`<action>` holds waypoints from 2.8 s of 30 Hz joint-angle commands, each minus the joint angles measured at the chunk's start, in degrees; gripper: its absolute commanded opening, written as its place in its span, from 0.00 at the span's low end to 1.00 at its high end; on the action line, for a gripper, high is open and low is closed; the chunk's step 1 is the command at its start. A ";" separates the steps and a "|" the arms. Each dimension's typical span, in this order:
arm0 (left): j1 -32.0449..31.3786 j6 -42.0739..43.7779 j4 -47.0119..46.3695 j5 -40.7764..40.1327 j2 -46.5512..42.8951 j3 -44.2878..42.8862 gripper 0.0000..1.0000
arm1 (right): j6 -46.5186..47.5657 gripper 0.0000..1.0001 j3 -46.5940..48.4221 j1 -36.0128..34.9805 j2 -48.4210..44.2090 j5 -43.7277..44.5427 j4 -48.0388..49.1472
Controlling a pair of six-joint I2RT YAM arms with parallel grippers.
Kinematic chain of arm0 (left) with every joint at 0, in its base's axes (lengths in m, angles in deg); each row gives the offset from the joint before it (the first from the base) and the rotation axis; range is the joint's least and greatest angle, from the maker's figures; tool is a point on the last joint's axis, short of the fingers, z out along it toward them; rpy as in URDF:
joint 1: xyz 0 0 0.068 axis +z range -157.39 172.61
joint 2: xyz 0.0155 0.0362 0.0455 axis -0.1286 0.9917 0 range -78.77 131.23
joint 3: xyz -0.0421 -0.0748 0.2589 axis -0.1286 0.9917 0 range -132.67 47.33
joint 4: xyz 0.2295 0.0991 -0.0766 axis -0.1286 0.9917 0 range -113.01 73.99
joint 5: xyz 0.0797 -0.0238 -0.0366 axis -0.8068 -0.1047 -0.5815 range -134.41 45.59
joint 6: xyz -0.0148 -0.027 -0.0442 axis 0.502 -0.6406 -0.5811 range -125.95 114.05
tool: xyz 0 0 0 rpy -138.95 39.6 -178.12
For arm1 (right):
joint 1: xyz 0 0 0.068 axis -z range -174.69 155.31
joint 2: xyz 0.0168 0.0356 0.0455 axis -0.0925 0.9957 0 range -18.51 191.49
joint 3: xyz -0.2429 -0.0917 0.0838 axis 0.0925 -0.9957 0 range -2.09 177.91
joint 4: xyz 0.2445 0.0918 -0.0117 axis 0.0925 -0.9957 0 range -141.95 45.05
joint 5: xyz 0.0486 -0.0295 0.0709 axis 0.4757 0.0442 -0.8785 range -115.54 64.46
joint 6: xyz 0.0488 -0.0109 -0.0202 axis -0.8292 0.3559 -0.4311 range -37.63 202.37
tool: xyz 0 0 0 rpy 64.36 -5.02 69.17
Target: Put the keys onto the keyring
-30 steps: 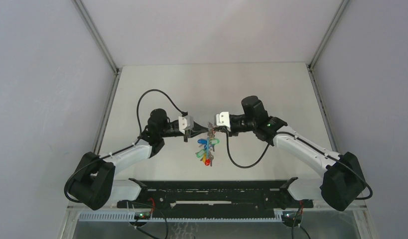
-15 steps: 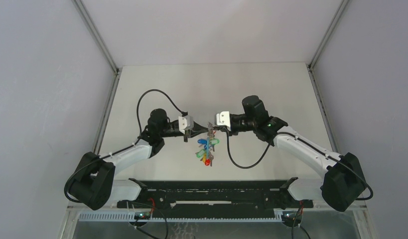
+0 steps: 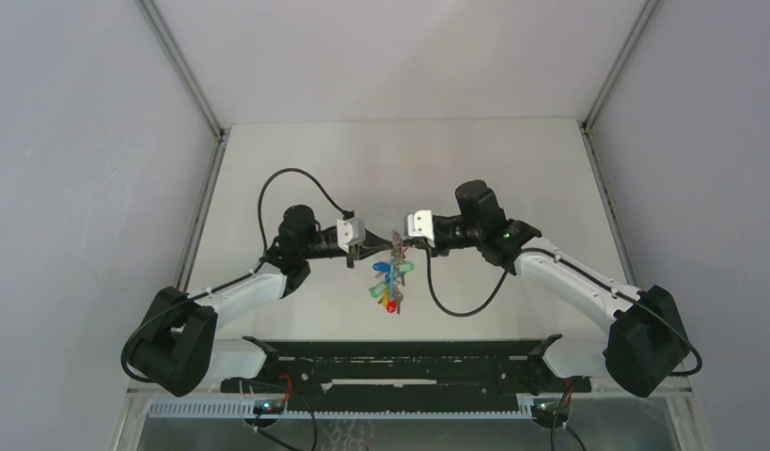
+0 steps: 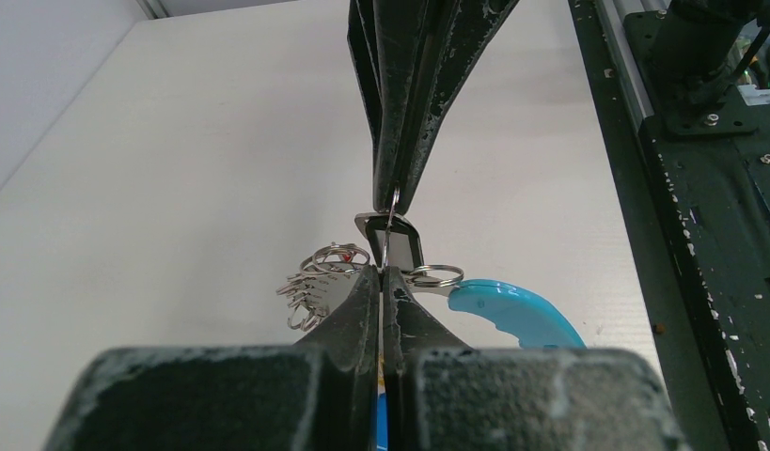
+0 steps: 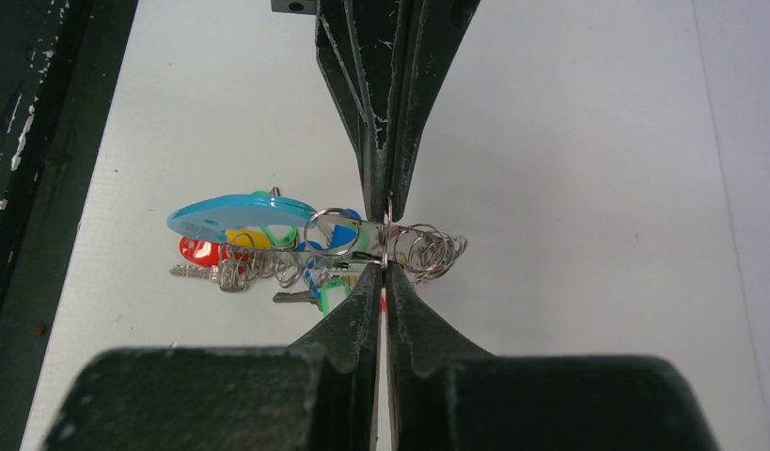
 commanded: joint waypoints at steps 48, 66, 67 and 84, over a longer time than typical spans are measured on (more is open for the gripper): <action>-0.95 -1.42 -4.47 0.27 -0.14 -0.81 0.00 | -3.06 0.00 2.16 -3.38 1.15 0.40 5.06; -1.54 -3.81 1.81 -4.97 -1.13 -3.74 0.00 | -0.24 0.00 2.15 -6.01 0.36 7.06 2.83; -1.64 -3.73 2.31 -5.08 -1.20 -3.94 0.00 | -0.09 0.00 2.15 -6.18 0.43 7.34 2.81; -2.59 -0.94 6.62 -6.31 -3.08 -4.81 0.00 | 0.03 0.00 5.22 -6.68 3.84 8.11 -0.72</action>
